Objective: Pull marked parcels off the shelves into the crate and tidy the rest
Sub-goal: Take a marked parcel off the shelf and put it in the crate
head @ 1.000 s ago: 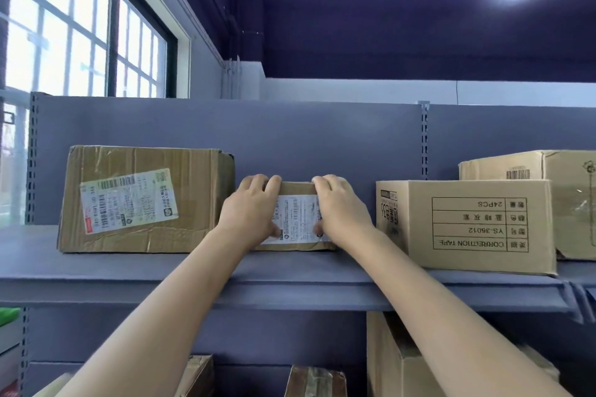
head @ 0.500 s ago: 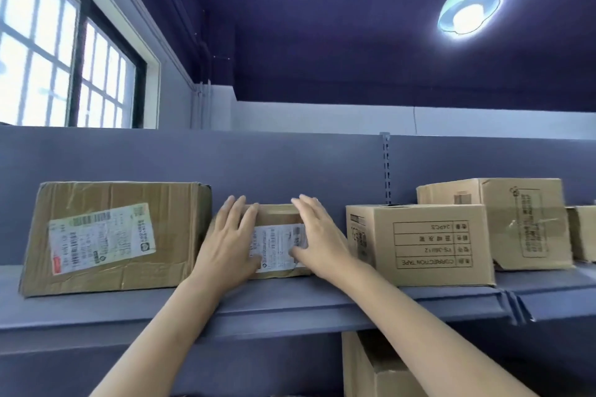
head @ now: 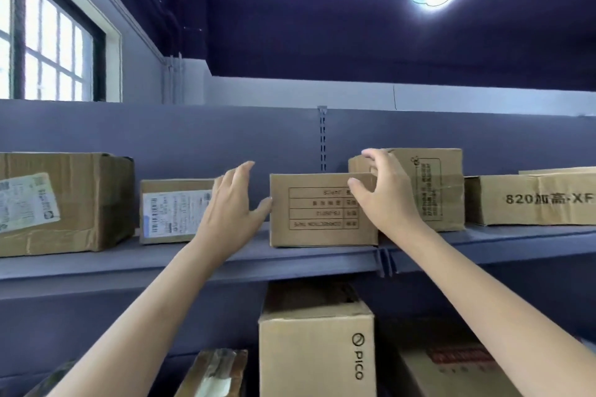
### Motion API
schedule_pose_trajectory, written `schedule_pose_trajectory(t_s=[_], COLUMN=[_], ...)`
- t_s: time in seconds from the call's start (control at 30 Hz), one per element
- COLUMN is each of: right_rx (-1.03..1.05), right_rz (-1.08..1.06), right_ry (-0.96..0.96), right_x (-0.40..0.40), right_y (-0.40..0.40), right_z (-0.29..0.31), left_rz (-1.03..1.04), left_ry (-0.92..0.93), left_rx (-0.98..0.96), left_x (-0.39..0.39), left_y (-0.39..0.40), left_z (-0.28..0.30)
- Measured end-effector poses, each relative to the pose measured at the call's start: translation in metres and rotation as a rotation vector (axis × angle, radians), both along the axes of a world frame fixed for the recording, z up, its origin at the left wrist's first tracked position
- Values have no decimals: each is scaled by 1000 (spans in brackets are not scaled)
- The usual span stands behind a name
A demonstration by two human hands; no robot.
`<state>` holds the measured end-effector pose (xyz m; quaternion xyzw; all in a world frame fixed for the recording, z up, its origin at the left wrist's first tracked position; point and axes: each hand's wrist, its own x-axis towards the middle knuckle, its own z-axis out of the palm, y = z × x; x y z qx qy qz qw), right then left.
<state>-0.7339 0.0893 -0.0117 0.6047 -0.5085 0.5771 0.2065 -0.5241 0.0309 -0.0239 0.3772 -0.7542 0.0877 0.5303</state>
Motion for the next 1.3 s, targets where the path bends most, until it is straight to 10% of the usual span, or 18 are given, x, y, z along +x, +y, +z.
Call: schedule_pose_trajectory(t_s=[0.1, 0.23, 0.47, 1.07, 1.3], right_rx=[-46, 416, 314, 131, 121], right_rz=[30, 297, 465, 162, 636], right_ry=[-27, -218, -227, 115, -547], right_x=[-18, -28, -35, -37, -57], right_y=[3, 7, 32, 110, 106], right_z=[-9, -17, -10, 38, 14], left_rz=[-1, 6, -255, -427, -202], left_ry=[72, 153, 402, 163, 264], left_rx=[292, 457, 271, -62, 171], left_x=[-28, -48, -39, -31, -8], left_y=[15, 26, 62, 124, 98], left_z=[-4, -7, 20, 55, 37])
